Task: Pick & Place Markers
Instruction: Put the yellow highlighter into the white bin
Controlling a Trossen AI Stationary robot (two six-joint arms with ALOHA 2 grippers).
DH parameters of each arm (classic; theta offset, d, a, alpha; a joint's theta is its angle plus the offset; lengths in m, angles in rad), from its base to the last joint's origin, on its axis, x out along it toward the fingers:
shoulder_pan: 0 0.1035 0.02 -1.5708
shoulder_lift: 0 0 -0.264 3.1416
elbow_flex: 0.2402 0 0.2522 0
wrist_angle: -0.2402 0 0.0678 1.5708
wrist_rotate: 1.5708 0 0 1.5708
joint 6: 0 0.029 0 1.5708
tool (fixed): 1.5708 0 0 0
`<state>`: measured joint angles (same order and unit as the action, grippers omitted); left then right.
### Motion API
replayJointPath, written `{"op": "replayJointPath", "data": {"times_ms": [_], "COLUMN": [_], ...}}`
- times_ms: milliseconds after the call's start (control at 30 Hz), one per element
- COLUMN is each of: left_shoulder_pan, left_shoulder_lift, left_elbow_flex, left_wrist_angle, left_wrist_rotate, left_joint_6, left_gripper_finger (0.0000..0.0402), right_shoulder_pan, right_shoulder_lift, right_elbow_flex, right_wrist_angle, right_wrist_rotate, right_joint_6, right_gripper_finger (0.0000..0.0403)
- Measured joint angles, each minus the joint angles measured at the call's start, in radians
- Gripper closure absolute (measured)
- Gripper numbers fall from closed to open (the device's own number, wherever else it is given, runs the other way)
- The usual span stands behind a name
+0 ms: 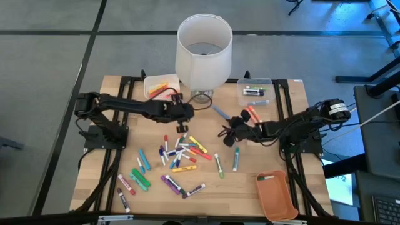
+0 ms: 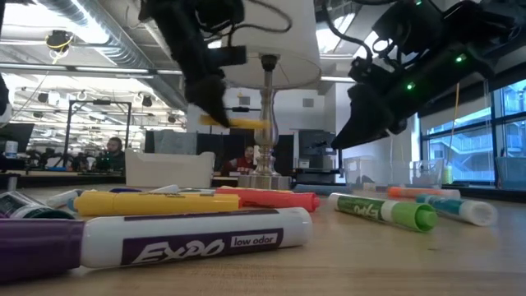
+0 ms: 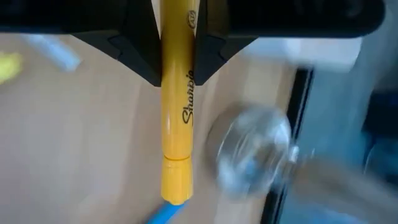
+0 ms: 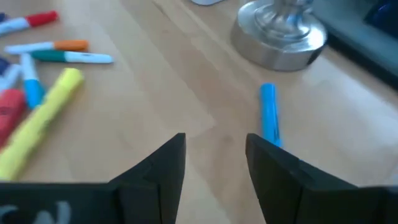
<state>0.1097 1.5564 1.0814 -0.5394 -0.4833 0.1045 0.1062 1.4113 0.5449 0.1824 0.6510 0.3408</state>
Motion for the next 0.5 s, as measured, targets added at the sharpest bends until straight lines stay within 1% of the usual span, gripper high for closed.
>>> {"op": "replayJointPath", "data": {"times_ms": [67, 167, 367, 433, 500], "left_shoulder_pan": [0.026, 0.08, 0.245, 0.311, 0.378], "left_shoulder_lift": [-0.03, -0.081, -0.192, -0.217, -0.229], "left_elbow_flex": [-0.026, -0.085, -0.175, -0.19, -0.2], "left_wrist_angle": [-0.037, -0.041, -0.038, -0.018, 0.007], "left_wrist_rotate": [-0.022, -0.02, -0.009, 0.015, 0.072], "left_joint_6": [-0.013, -0.016, 0.001, 0.005, 0.005], "left_gripper_finger": [0.0331, 0.0328, 0.033, 0.0329, 0.0328], "right_shoulder_pan": [-0.02, -0.052, -0.16, -0.204, -0.243], "right_shoulder_lift": [0.0, 0.0, 0.0, 0.0, 0.0], "right_elbow_flex": [0.0, 0.0, 0.0, 0.0, 0.0], "right_wrist_angle": [0.005, 0.022, 0.118, 0.152, 0.171], "right_wrist_rotate": [-0.005, -0.015, -0.014, -0.015, -0.015], "right_joint_6": [-0.064, -0.162, -0.403, -0.471, -0.494], "right_gripper_finger": [0.0235, 0.0235, 0.0235, 0.0235, 0.0235]}}
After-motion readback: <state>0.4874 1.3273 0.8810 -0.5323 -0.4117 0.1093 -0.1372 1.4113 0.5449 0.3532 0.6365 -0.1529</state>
